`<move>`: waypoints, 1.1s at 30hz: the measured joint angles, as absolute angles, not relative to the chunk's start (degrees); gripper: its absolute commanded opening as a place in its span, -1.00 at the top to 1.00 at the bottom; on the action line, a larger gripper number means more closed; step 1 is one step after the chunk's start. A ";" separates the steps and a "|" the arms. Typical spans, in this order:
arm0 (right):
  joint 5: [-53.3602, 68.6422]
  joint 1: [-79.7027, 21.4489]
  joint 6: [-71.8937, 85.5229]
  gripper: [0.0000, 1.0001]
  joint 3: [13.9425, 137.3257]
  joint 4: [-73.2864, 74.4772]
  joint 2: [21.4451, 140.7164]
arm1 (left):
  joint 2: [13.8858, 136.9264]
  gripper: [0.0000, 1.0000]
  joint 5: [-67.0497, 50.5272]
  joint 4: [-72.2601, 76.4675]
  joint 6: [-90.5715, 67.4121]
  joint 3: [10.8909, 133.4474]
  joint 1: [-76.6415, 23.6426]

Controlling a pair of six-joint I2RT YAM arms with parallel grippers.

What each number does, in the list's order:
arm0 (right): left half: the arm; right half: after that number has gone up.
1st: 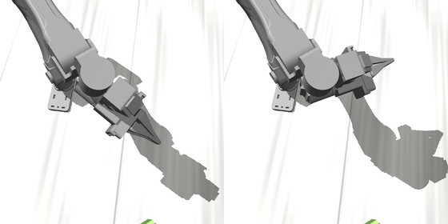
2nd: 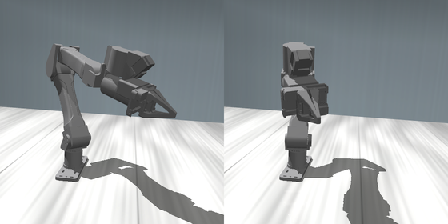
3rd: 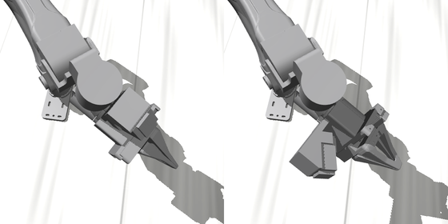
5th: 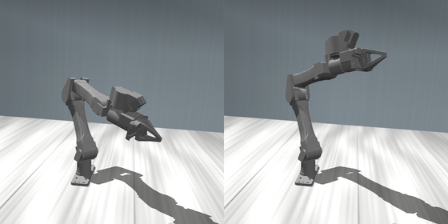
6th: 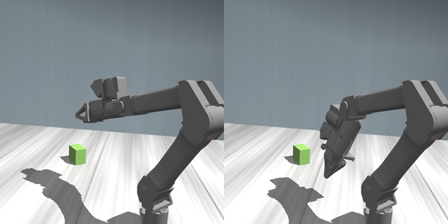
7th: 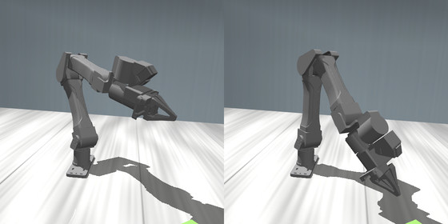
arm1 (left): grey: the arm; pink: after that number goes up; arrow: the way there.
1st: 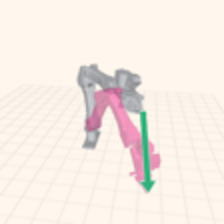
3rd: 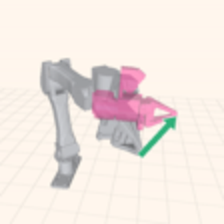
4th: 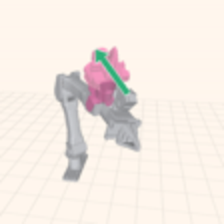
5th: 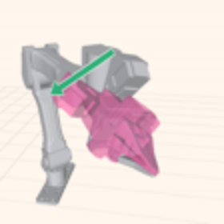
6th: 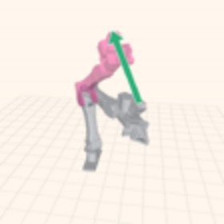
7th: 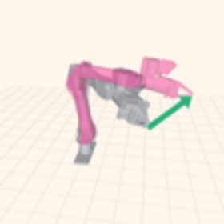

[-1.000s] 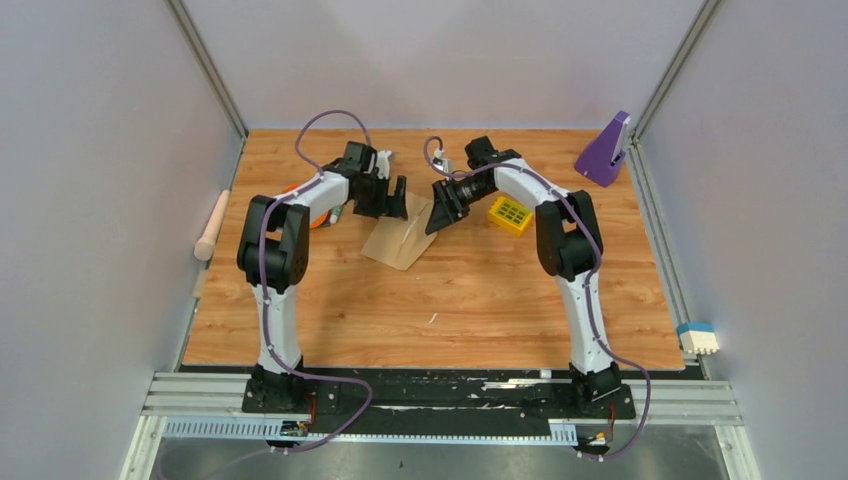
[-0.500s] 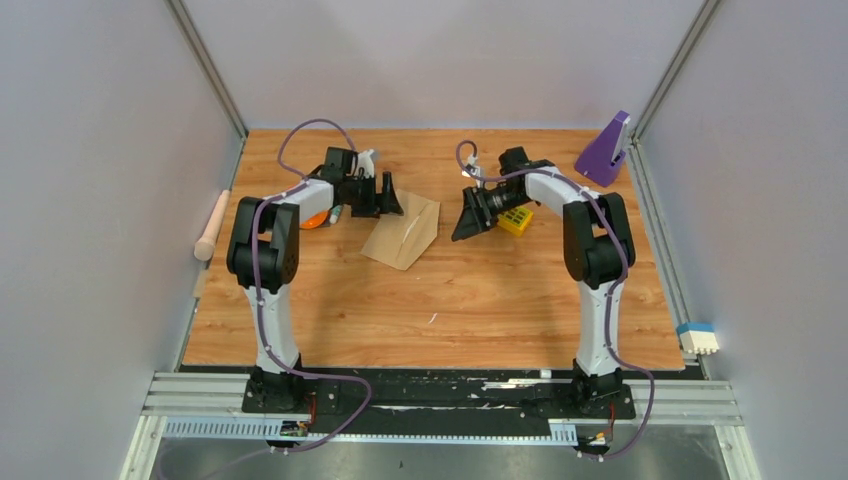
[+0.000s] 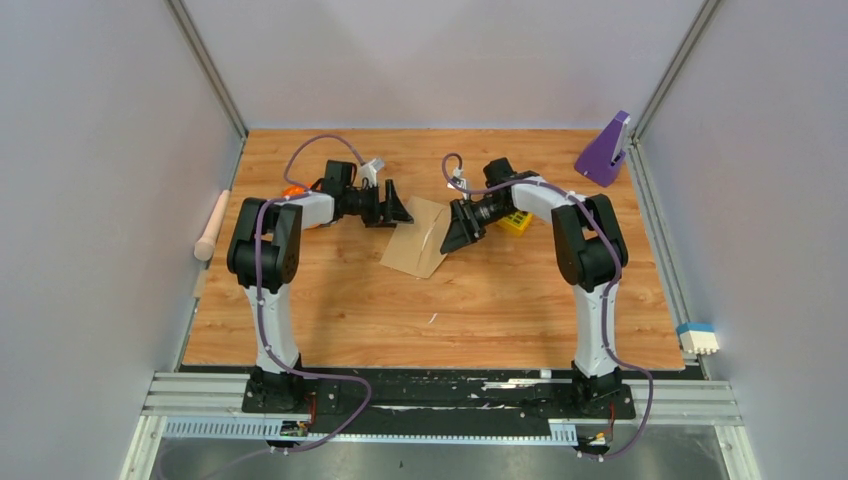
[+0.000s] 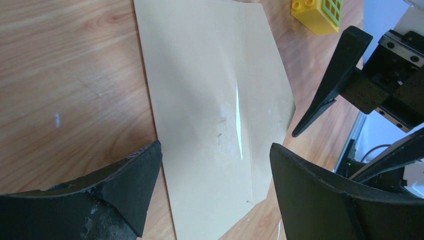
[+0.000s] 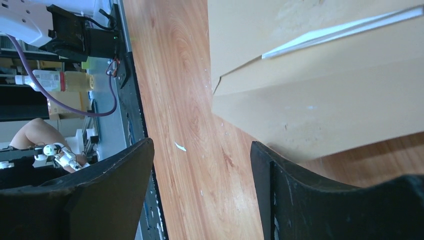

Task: Place the letter into the envelope and seal it
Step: Seal the envelope flap on the envelope.

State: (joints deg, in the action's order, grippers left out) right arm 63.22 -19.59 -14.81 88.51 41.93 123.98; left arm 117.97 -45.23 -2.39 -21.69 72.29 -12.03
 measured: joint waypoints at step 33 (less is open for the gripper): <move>56.42 -12.84 -12.01 -0.41 83.81 39.64 120.01 | 117.97 -0.73 -52.51 9.98 -29.52 65.25 -12.01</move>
State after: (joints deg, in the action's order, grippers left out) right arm 56.42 -12.84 -12.01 83.81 39.64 120.01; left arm 117.97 -52.51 9.98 -29.52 65.25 -12.01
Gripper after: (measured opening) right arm 0.708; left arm 0.861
